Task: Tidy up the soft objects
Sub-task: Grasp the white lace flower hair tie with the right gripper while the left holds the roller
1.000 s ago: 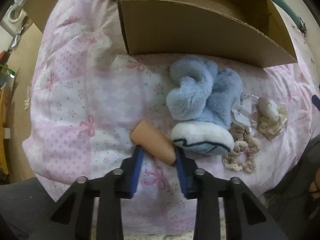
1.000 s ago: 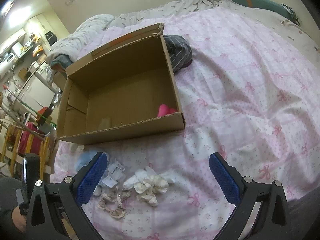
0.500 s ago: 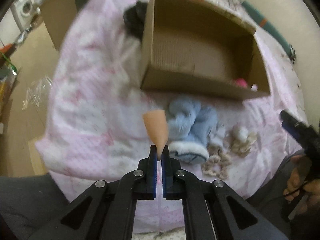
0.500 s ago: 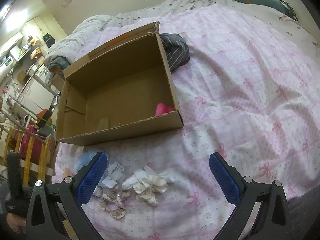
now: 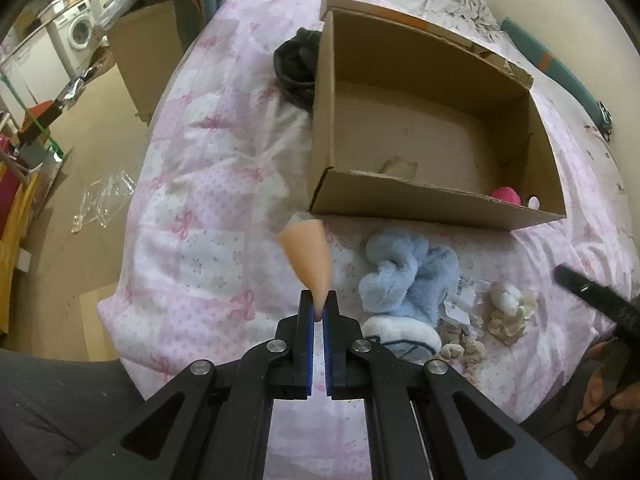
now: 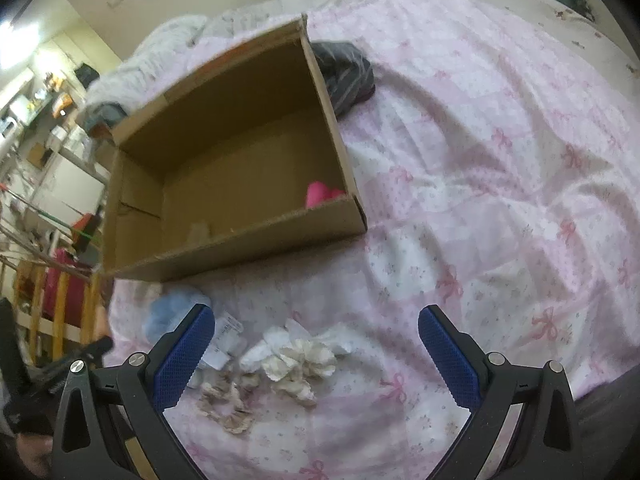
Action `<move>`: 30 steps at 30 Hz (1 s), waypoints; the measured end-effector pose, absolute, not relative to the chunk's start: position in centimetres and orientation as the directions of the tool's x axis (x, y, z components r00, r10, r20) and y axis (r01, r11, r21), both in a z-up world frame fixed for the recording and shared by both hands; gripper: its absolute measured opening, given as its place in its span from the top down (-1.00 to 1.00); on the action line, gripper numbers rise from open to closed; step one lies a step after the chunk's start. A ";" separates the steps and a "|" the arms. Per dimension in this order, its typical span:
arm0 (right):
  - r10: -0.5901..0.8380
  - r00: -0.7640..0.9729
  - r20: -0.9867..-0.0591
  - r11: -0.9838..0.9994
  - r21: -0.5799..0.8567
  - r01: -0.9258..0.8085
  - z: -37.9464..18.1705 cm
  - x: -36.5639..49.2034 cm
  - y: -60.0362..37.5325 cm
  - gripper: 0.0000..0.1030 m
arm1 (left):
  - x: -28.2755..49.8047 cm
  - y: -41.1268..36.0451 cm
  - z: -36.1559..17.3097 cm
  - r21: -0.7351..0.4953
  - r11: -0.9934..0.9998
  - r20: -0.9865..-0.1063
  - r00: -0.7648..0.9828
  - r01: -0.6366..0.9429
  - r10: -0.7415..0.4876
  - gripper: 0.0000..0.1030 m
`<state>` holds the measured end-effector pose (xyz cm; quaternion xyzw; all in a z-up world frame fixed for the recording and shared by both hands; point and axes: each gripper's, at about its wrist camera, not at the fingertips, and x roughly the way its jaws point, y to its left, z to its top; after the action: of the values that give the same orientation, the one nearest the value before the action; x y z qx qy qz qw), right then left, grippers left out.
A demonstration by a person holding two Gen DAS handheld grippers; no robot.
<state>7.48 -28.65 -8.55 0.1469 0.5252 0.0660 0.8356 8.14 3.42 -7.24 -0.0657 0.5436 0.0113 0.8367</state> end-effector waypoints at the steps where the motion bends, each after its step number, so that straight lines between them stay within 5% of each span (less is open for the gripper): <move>1: 0.245 0.425 -0.872 0.956 0.289 0.043 -8.9 7.6 -28.3 -1.00 | 8.2 3.3 -7.2 -0.096 0.992 -0.910 0.412 -0.086 -0.052 0.92; 9: 0.266 0.265 -0.927 0.964 0.261 -0.055 -12.1 7.7 -25.4 -1.00 | 8.5 3.1 -7.0 -0.102 0.991 -0.903 0.426 -0.084 -0.057 0.92; 16: 0.134 0.227 -0.965 0.979 0.093 -0.183 -13.6 6.9 -22.0 -0.95 | 8.6 3.3 -7.0 -0.105 0.991 -0.903 0.426 -0.088 -0.057 0.92; 18: 0.131 0.214 -0.968 0.978 0.091 -0.190 -14.0 6.8 -21.8 -0.57 | 8.5 3.2 -7.0 -0.108 0.990 -0.903 0.425 -0.088 -0.060 0.92; 22: 0.124 0.218 -0.968 0.981 0.087 -0.172 -14.2 6.9 -21.9 -0.49 | 8.6 3.2 -6.9 -0.102 0.991 -0.901 0.429 -0.084 -0.057 0.92; 24: 0.135 0.222 -0.966 0.981 0.098 -0.169 -14.1 6.9 -22.0 0.15 | 8.5 3.1 -6.9 -0.101 0.991 -0.901 0.430 -0.083 -0.056 0.92; 25: 0.147 0.214 -0.966 0.979 0.112 -0.168 -14.2 6.9 -22.0 0.30 | 8.5 3.1 -7.0 -0.100 0.991 -0.901 0.430 -0.084 -0.054 0.92; 30: 0.196 0.230 -0.953 0.972 0.158 -0.172 -12.9 7.3 -23.0 0.44 | 8.6 3.2 -7.1 -0.103 0.991 -0.905 0.423 -0.089 -0.055 0.92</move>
<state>7.26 -23.02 -12.88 0.0098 0.6093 0.1173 0.7841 8.56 3.22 -7.08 -0.0675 0.5371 0.0101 0.8407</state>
